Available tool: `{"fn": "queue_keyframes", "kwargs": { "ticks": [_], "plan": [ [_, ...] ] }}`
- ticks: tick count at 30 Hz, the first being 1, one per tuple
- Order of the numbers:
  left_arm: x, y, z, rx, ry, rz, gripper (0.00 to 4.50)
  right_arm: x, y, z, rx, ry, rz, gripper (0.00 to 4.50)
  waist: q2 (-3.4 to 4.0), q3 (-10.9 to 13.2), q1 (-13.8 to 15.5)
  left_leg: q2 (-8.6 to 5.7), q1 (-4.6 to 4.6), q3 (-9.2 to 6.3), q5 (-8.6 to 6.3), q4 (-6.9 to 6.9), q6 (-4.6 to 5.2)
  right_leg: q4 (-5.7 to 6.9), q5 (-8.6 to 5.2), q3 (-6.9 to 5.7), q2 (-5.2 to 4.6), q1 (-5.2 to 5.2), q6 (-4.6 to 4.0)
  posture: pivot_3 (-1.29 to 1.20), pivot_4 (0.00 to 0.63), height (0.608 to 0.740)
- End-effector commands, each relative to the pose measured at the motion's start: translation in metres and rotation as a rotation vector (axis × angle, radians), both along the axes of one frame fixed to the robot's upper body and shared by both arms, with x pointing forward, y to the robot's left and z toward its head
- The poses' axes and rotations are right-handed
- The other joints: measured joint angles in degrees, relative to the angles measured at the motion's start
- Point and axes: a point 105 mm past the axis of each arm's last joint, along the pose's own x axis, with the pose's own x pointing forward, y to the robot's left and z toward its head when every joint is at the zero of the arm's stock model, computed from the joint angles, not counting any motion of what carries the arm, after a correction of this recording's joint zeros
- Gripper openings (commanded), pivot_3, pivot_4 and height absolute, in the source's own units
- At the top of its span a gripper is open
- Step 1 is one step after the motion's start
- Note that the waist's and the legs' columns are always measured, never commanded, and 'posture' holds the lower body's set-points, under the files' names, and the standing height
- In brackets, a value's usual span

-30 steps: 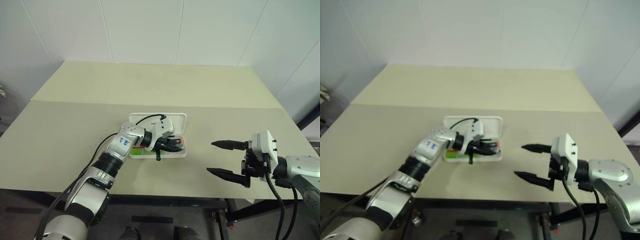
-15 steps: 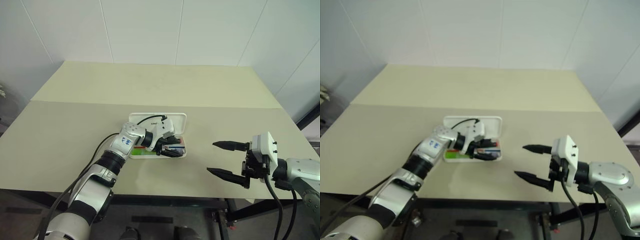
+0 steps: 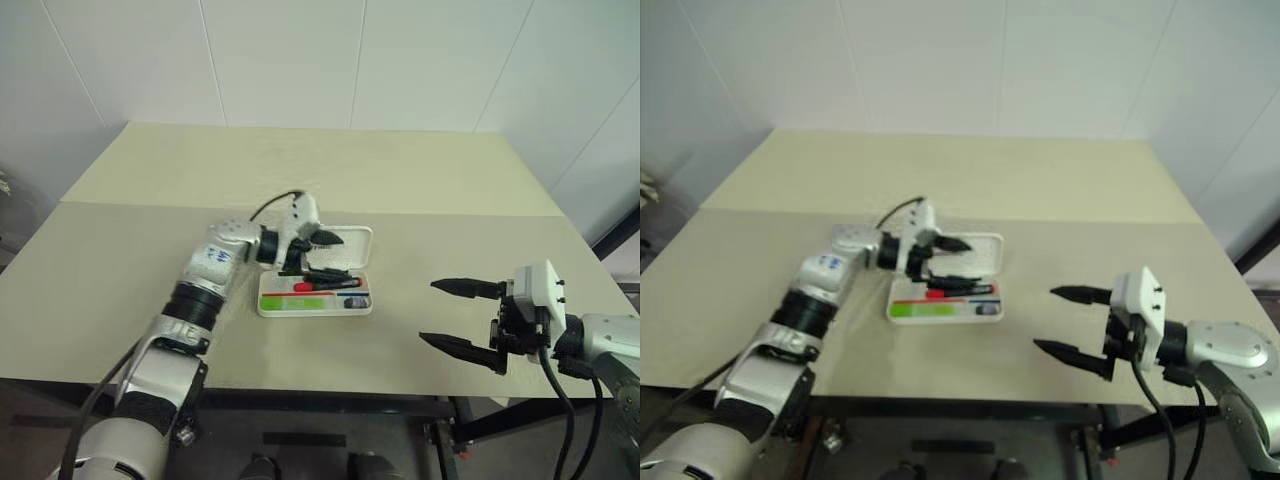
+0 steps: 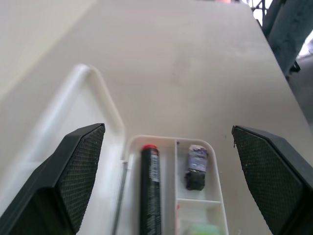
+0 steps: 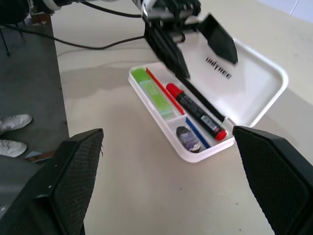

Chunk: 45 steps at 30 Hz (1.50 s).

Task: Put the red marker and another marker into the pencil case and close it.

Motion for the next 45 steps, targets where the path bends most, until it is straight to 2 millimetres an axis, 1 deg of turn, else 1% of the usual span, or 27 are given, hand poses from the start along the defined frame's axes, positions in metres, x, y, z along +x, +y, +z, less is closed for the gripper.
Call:
{"fn": "queue_keyframes", "kwargs": {
  "ticks": [1, 3, 8, 12, 14, 16, 21, 22, 25, 26, 27, 31, 33, 36, 40, 44, 45],
  "plan": [
    [-0.010, 0.015, 0.038, -0.107, -0.116, -0.100, 4.46, -0.003, -0.001, 0.017, 0.005, -0.062, 0.031, 4.50, 0.00, 0.00, -0.01, 0.00, 0.00, 0.01, 0.00, 0.00, 0.00, 0.00, 0.00, 0.00, 0.00, 0.00, 0.00, 0.00, 0.150, 0.740],
    [-0.005, 0.028, 0.048, -0.149, -0.158, -0.070, 4.46, 0.000, -0.002, 0.019, 0.005, -0.068, 0.033, 4.50, 0.00, 0.00, 0.10, 0.00, 0.00, 0.01, 0.00, 0.01, 0.00, 0.00, 0.00, -0.01, -0.01, 0.00, 0.00, 0.00, 0.150, 0.740],
    [0.015, 0.052, 0.051, -0.158, -0.194, 0.049, 4.46, 0.005, -0.002, 0.020, 0.005, -0.077, 0.043, 4.50, 0.00, 0.00, 0.18, 0.00, 0.00, 0.00, 0.00, 0.07, 0.00, 0.02, 0.00, -0.03, -0.01, 0.02, 0.00, 0.00, 0.150, 0.740],
    [0.022, 0.064, 0.053, -0.187, -0.217, 0.092, 4.46, 0.007, -0.003, 0.022, 0.003, -0.082, 0.045, 4.50, 0.00, 0.00, 0.21, -0.01, -0.02, 0.00, 0.00, 0.06, 0.00, 0.00, 0.00, -0.03, -0.02, 0.02, 0.00, 0.00, 0.150, 0.740],
    [0.027, 0.071, 0.052, -0.188, -0.223, 0.137, 4.05, 0.008, -0.004, 0.022, 0.001, -0.085, 0.045, 4.50, 0.00, 0.00, 0.21, -0.01, -0.02, 0.00, 0.00, 0.05, 0.00, 0.01, 0.00, -0.03, -0.02, 0.00, 0.01, 0.00, 0.150, 0.740],
    [0.032, 0.077, 0.053, -0.193, -0.224, 0.178, 3.53, 0.008, -0.004, 0.022, 0.000, -0.087, 0.044, 4.50, 0.00, 0.00, 0.09, -0.01, -0.02, 0.00, 0.00, 0.05, 0.00, 0.02, 0.00, -0.04, -0.01, 0.00, 0.01, 0.00, 0.150, 0.740],
    [0.041, 0.091, 0.060, -0.232, -0.203, 0.261, 1.85, 0.008, -0.005, 0.022, 0.000, -0.093, 0.044, 4.50, 0.00, 0.00, 0.06, 0.00, -0.01, 0.01, 0.00, 0.07, 0.00, 0.11, 0.00, -0.04, -0.01, -0.02, 0.01, 0.00, 0.150, 0.740],
    [0.042, 0.093, 0.061, -0.237, -0.203, 0.276, 1.58, 0.008, -0.005, 0.023, 0.001, -0.094, 0.043, 4.50, 0.00, 0.00, 0.09, 0.00, -0.01, 0.01, 0.00, 0.07, 0.00, 0.12, 0.00, -0.04, 0.00, -0.02, 0.01, 0.00, 0.150, 0.740],
    [0.045, 0.097, 0.061, -0.243, -0.199, 0.302, 0.50, 0.008, -0.005, 0.023, 0.005, -0.097, 0.040, 4.50, 0.00, 0.00, 0.13, -0.01, -0.01, 0.01, 0.00, 0.07, 0.00, 0.13, 0.00, -0.04, 0.00, -0.02, 0.02, 0.00, 0.150, 0.740],
    [0.046, 0.099, 0.060, -0.246, -0.188, 0.315, 0.21, 0.008, -0.006, 0.024, 0.012, -0.099, 0.039, 4.50, 0.00, 0.00, 0.12, -0.01, -0.01, 0.01, 0.00, 0.08, 0.00, 0.14, 0.00, -0.04, 0.00, -0.02, 0.02, 0.00, 0.150, 0.740],
    [0.046, 0.101, 0.059, -0.247, -0.174, 0.325, 0.03, 0.008, -0.007, 0.025, 0.018, -0.100, 0.039, 4.50, 0.00, 0.00, 0.12, 0.00, -0.01, 0.01, 0.00, 0.08, 0.00, 0.15, 0.00, -0.04, 0.00, -0.02, 0.02, 0.00, 0.150, 0.740],
    [0.049, 0.105, 0.052, -0.233, -0.131, 0.354, 0.03, 0.007, -0.008, 0.028, 0.042, -0.104, 0.052, 4.50, 0.00, 0.00, 0.10, -0.01, -0.01, 0.02, 0.00, 0.08, 0.00, 0.19, 0.00, -0.04, 0.00, -0.04, 0.02, 0.00, 0.150, 0.740],
    [0.052, 0.110, 0.046, -0.210, -0.111, 0.399, 0.03, 0.008, -0.010, 0.031, 0.063, -0.103, 0.063, 4.50, 0.00, 0.00, 0.07, 0.00, -0.01, 0.02, 0.00, 0.10, -0.01, 0.21, 0.00, -0.05, 0.01, -0.03, 0.02, 0.00, 0.150, 0.740],
    [0.059, 0.118, 0.039, -0.183, -0.100, 0.483, 0.03, 0.014, -0.018, 0.035, 0.095, -0.107, 0.074, 4.50, 0.00, 0.00, 0.01, -0.01, 0.00, 0.03, 0.00, 0.17, -0.01, 0.26, 0.00, -0.04, 0.00, -0.03, 0.02, 0.00, 0.150, 0.740],
    [0.067, 0.127, 0.036, -0.175, -0.113, 0.591, 0.03, 0.024, -0.029, 0.033, 0.071, -0.114, 0.061, 4.50, -0.04, 0.02, 0.09, 0.00, 0.00, 0.02, 0.01, 0.22, -0.01, 0.33, 0.00, -0.06, 0.01, -0.03, 0.02, 0.00, 0.150, 0.740],
    [0.074, 0.135, 0.031, -0.164, -0.106, 0.691, 0.03, 0.027, -0.028, 0.036, 0.073, -0.131, 0.061, 4.50, -0.04, 0.02, 0.05, 0.00, -0.01, 0.02, 0.00, 0.21, -0.01, 0.35, 0.00, -0.05, 0.01, -0.05, 0.03, 0.00, 0.150, 0.740],
    [0.073, 0.134, 0.028, -0.158, -0.095, 0.685, 0.03, 0.027, -0.027, 0.036, 0.073, -0.132, 0.063, 4.50, -0.04, 0.02, 0.07, 0.00, -0.01, 0.02, 0.01, 0.21, -0.01, 0.36, 0.00, -0.06, 0.01, -0.06, 0.03, 0.00, 0.150, 0.740]
  ]
}}
